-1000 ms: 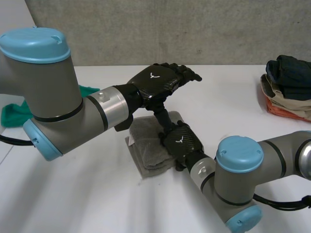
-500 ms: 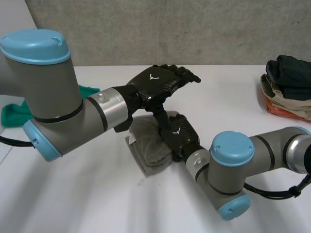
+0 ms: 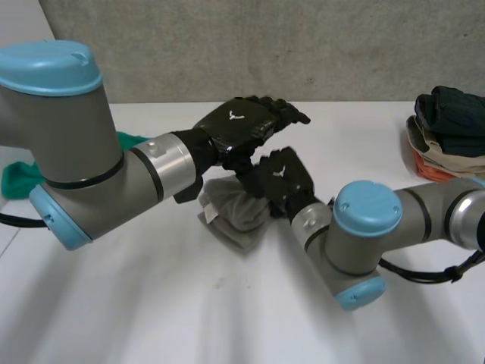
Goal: Fold the laundry.
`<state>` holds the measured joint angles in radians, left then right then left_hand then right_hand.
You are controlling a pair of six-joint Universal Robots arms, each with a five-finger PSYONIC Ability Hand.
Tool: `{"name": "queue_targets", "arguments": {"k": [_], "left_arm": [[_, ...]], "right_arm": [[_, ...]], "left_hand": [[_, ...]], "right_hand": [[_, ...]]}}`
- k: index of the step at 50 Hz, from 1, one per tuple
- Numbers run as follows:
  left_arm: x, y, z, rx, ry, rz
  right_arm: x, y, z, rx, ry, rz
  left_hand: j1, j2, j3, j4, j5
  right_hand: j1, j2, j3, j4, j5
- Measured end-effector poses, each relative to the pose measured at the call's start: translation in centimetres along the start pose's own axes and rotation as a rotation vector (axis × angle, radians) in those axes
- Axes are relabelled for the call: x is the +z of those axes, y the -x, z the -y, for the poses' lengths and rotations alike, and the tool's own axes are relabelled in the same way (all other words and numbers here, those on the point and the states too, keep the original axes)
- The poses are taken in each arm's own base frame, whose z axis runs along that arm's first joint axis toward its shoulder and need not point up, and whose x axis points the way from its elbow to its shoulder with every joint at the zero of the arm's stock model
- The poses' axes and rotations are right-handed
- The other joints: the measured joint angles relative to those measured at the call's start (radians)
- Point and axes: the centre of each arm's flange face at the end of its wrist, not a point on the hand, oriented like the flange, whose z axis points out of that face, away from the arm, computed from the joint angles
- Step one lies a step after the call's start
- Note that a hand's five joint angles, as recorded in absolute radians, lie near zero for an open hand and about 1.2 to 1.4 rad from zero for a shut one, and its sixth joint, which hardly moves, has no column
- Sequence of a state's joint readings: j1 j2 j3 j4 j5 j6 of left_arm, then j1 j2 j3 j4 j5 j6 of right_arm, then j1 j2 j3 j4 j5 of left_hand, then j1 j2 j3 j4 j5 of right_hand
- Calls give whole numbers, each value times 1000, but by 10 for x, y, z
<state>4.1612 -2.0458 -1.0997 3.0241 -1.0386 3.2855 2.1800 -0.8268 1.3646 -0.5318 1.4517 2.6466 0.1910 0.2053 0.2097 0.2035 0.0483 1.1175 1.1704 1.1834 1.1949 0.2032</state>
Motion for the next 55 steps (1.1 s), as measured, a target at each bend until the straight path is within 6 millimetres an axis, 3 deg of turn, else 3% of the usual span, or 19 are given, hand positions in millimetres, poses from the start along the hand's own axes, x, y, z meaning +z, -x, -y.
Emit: {"name": "queue_targets", "arguments": {"k": [7, 10, 13, 26, 32, 42, 55], "left_arm": [[-8, 11, 21, 31, -57, 37], [-10, 14, 26, 36, -70, 45], [-11, 14, 25, 30, -69, 47], [-10, 11, 7, -15, -20, 37], [-10, 11, 5, -16, -18, 34], [-9, 10, 4, -18, -14, 31], [-6, 11, 0, -22, -8, 27]], "right_arm": [[17, -41, 13, 0, -63, -79], [19, -46, 10, 3, -61, -62], [18, -43, 0, 12, -29, -27], [6, -43, -39, 30, 114, 12], [-1, -50, -45, 8, 144, 1], [-13, -65, -48, -72, 165, 4], [-13, -59, -64, -134, 148, 93]], "left_hand": [[0, 0, 0, 0, 0], [0, 0, 0, 0, 0], [0, 0, 0, 0, 0], [0, 0, 0, 0, 0], [0, 0, 0, 0, 0], [0, 0, 0, 0, 0], [0, 0, 0, 0, 0]], "right_hand": [[-2, -15, -25, -32, 3], [-98, -173, -182, -192, 378], [-223, -288, -295, -305, 443], [-511, -557, -584, -598, 197], [-645, -706, -715, -733, 62], [-704, -742, -770, -797, -7], [-704, -742, -770, -796, 3]]}}
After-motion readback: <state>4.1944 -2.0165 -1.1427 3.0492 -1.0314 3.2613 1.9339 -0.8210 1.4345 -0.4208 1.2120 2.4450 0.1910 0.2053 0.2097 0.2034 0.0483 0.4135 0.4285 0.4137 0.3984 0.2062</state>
